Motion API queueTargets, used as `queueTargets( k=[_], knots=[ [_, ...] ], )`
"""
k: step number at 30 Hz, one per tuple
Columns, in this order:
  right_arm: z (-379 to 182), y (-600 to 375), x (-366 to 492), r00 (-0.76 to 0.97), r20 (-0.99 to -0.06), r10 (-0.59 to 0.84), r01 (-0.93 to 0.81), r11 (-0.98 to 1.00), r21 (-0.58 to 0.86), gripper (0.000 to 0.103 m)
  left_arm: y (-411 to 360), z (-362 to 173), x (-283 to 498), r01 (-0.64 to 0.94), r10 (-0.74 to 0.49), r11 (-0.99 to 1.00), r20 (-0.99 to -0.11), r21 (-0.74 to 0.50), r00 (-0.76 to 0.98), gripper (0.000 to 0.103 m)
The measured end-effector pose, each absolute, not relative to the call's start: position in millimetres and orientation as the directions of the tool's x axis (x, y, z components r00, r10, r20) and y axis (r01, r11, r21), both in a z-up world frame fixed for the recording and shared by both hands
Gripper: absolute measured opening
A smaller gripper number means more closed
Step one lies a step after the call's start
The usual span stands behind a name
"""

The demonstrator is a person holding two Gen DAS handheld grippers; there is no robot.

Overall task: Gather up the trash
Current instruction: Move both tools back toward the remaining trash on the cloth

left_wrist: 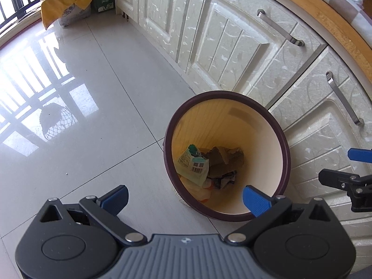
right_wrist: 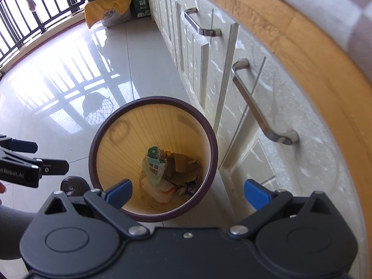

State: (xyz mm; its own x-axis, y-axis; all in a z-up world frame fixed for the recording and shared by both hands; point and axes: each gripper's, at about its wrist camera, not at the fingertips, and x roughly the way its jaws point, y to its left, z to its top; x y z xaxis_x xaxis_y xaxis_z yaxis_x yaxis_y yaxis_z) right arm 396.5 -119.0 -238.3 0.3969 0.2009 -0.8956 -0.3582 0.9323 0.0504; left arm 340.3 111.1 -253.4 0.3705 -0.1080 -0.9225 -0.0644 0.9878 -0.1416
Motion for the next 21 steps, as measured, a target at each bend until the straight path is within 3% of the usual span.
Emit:
queueTargets(
  k=[21],
  knots=[
    [-163.4,-137.0,333.6,0.54,-0.801,0.26,-0.381,0.924,0.043,0.103,94.2,-186.0,273.7,-0.084,-0.116,0.98,-0.859,-0.181,0.498,0.103]
  ],
)
